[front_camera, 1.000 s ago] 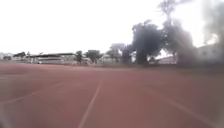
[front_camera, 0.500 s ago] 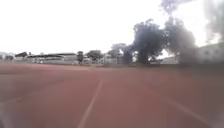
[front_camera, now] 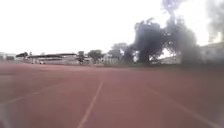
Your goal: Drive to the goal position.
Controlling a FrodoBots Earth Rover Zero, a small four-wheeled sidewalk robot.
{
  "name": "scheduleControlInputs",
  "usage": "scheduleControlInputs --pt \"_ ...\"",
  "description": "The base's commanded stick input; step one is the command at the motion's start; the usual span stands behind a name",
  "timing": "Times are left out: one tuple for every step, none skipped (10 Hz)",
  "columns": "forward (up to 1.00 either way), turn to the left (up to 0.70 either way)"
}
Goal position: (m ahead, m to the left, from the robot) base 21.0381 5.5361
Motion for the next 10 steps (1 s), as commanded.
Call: scheduleControlInputs --pt "0.70 0.00" --pt "0.70 0.00" --pt "0.70 0.00" --pt "0.70 0.00" --pt "0.70 0.00" --pt "0.70 0.00" --pt "0.70 0.00" --pt "0.69 0.00" --pt "0.68 0.00" --pt "0.67 0.00"
